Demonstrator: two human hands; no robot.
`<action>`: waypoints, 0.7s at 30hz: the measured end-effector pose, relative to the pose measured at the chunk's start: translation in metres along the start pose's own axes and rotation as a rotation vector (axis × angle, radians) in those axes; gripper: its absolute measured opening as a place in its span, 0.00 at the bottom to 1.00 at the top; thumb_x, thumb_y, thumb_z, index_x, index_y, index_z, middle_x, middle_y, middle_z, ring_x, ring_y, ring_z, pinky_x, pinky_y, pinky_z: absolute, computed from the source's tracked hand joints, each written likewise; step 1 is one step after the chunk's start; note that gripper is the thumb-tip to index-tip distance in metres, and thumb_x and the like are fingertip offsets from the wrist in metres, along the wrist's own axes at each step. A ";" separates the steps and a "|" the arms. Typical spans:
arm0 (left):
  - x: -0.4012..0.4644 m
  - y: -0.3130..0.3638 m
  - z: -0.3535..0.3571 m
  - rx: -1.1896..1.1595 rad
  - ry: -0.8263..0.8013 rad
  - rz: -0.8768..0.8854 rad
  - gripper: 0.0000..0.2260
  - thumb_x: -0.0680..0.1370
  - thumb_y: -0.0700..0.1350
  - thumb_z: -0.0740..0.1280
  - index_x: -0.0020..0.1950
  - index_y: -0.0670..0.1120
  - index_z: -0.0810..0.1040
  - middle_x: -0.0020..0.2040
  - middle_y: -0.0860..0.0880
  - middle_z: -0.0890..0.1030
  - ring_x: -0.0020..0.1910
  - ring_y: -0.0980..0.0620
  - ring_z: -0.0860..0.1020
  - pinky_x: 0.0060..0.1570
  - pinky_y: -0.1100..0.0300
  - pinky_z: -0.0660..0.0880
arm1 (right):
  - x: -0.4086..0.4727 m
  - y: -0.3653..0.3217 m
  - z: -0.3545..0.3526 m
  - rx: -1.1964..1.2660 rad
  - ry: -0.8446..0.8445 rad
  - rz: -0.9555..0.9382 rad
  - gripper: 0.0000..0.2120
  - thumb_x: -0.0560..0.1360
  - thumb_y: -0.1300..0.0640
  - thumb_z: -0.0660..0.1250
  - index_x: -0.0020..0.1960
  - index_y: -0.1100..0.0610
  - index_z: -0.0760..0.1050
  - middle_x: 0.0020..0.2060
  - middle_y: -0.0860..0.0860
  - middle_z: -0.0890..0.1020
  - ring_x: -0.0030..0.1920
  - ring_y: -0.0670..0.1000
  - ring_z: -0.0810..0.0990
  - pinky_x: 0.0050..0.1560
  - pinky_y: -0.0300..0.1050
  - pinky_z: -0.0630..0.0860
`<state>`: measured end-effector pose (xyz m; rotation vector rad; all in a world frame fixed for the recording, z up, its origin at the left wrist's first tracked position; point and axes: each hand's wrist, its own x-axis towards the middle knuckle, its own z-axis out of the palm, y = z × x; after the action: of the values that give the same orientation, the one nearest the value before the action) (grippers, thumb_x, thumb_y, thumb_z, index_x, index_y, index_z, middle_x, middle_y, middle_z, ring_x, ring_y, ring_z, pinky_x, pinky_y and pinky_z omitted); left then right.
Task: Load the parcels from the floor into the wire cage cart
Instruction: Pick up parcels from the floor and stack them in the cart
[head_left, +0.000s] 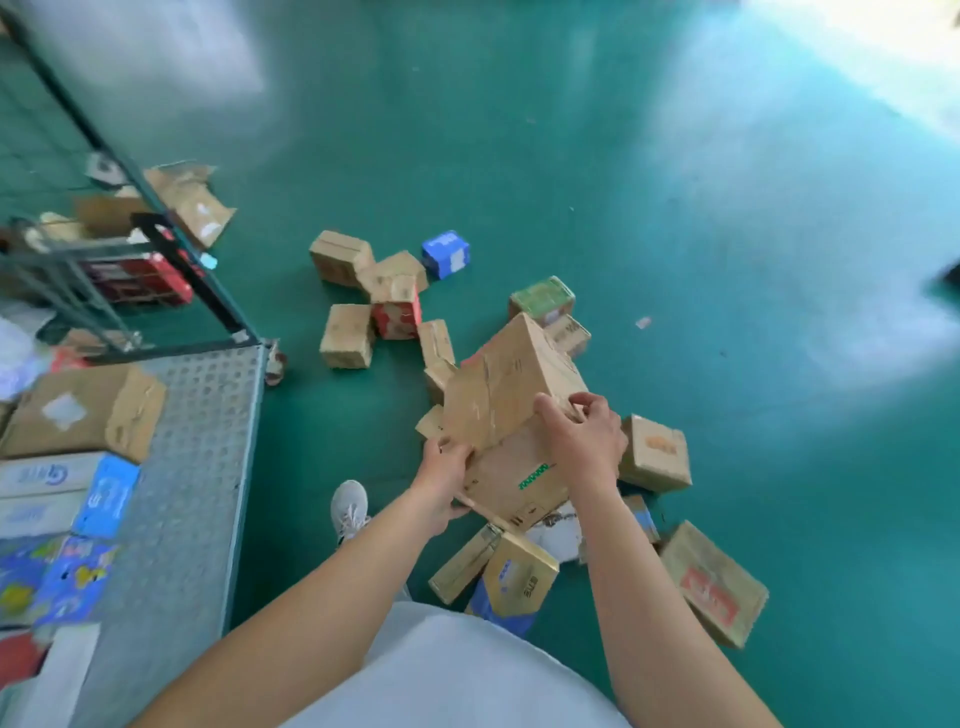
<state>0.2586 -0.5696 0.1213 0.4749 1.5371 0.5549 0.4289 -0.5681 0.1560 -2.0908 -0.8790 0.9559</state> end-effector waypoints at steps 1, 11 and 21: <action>0.003 0.002 -0.008 -0.034 0.013 0.000 0.20 0.83 0.54 0.62 0.74 0.58 0.62 0.60 0.51 0.77 0.56 0.46 0.78 0.47 0.49 0.77 | -0.001 -0.011 0.008 -0.054 -0.033 -0.051 0.30 0.65 0.30 0.65 0.62 0.42 0.71 0.63 0.49 0.72 0.69 0.55 0.65 0.68 0.65 0.68; 0.038 0.027 -0.097 -0.442 0.098 -0.022 0.16 0.84 0.48 0.60 0.71 0.57 0.65 0.60 0.46 0.77 0.55 0.42 0.77 0.62 0.34 0.75 | -0.010 -0.111 0.120 -0.383 -0.244 -0.422 0.28 0.66 0.31 0.65 0.63 0.40 0.69 0.68 0.45 0.69 0.74 0.54 0.60 0.69 0.64 0.60; 0.125 0.082 -0.246 -0.713 0.184 -0.128 0.15 0.84 0.55 0.60 0.69 0.56 0.66 0.60 0.43 0.78 0.57 0.39 0.78 0.60 0.33 0.77 | -0.018 -0.226 0.312 -0.697 -0.429 -0.611 0.29 0.68 0.30 0.65 0.65 0.40 0.68 0.66 0.45 0.67 0.73 0.54 0.59 0.70 0.63 0.60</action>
<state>0.0048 -0.4427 0.0749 -0.2254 1.4116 1.0092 0.1006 -0.3682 0.1801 -1.9240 -2.1722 0.8287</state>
